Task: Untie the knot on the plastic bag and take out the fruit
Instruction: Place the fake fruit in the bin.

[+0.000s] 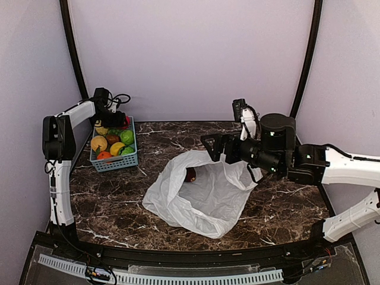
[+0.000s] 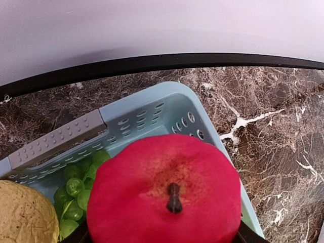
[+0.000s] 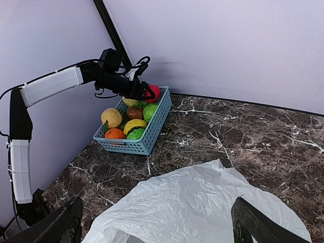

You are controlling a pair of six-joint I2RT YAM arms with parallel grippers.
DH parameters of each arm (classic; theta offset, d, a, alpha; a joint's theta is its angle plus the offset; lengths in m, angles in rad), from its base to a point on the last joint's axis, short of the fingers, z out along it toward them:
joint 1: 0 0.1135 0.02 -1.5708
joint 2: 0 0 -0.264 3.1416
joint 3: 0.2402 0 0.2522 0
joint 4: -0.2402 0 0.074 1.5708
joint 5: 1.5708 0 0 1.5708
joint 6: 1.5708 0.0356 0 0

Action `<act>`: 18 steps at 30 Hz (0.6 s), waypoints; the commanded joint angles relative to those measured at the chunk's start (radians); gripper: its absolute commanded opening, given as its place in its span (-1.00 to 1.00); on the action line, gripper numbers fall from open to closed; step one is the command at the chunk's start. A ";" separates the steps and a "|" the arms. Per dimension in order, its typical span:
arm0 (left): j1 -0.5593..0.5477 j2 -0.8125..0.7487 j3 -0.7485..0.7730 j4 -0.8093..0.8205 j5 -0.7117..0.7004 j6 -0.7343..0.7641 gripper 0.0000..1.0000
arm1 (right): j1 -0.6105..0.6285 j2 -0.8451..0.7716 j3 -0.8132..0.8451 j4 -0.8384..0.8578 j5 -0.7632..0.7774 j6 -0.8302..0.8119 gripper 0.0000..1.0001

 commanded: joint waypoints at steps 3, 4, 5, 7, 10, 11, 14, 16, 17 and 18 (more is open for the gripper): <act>0.006 0.014 0.041 -0.045 0.002 0.009 0.26 | -0.008 0.018 0.038 0.023 -0.017 0.012 0.97; 0.006 0.014 0.044 -0.046 0.000 0.010 0.38 | -0.009 0.022 0.043 0.022 -0.018 0.010 0.97; 0.006 0.014 0.046 -0.047 0.000 0.011 0.43 | -0.010 0.025 0.046 0.020 -0.022 0.009 0.97; 0.006 0.014 0.053 -0.053 -0.001 0.010 0.56 | -0.010 0.035 0.054 0.020 -0.028 0.008 0.97; 0.006 0.012 0.076 -0.073 -0.002 0.013 0.68 | -0.010 0.043 0.059 0.020 -0.036 0.008 0.97; 0.006 0.012 0.081 -0.080 -0.003 0.012 0.72 | -0.011 0.047 0.061 0.020 -0.037 0.009 0.97; 0.006 0.008 0.097 -0.087 -0.009 0.017 0.77 | -0.011 0.052 0.066 0.020 -0.044 0.010 0.97; 0.006 0.001 0.101 -0.090 -0.007 0.016 0.79 | -0.010 0.053 0.066 0.020 -0.046 0.010 0.97; 0.006 -0.001 0.099 -0.091 -0.005 0.014 0.79 | -0.011 0.054 0.067 0.020 -0.046 0.010 0.97; 0.006 -0.007 0.099 -0.091 -0.004 0.013 0.80 | -0.011 0.054 0.067 0.020 -0.046 0.011 0.97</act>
